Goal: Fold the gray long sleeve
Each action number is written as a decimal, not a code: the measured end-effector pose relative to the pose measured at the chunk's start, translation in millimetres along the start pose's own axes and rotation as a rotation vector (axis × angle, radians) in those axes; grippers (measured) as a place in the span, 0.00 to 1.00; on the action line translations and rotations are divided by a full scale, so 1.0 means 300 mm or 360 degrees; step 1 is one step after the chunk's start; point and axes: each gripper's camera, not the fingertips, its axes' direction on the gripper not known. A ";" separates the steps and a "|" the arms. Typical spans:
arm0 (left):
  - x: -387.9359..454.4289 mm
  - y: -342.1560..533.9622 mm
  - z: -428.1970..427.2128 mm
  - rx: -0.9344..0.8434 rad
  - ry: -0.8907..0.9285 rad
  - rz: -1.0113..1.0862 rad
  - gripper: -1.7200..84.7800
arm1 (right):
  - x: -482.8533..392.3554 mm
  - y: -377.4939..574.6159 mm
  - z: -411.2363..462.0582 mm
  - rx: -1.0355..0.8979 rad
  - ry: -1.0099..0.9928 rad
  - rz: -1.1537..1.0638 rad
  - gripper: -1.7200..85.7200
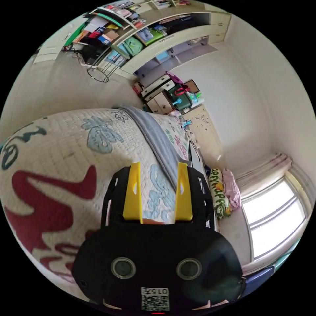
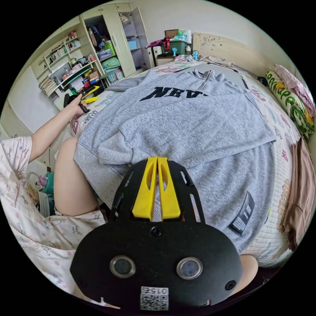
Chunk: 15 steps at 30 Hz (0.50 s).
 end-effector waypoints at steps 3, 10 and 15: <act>-0.054 -0.125 0.158 -0.0055 0.0057 -0.0118 0.18 | -0.005 -0.060 -0.069 0.0002 -0.0040 0.0056 0.01; 0.093 -0.154 0.394 0.0192 -0.0012 -0.0199 0.15 | -0.065 -0.211 -0.230 -0.0027 -0.0061 0.0131 0.01; 0.439 -0.056 0.382 0.0341 -0.0095 0.0105 0.03 | -0.105 -0.297 -0.330 -0.0012 -0.0101 0.0168 0.01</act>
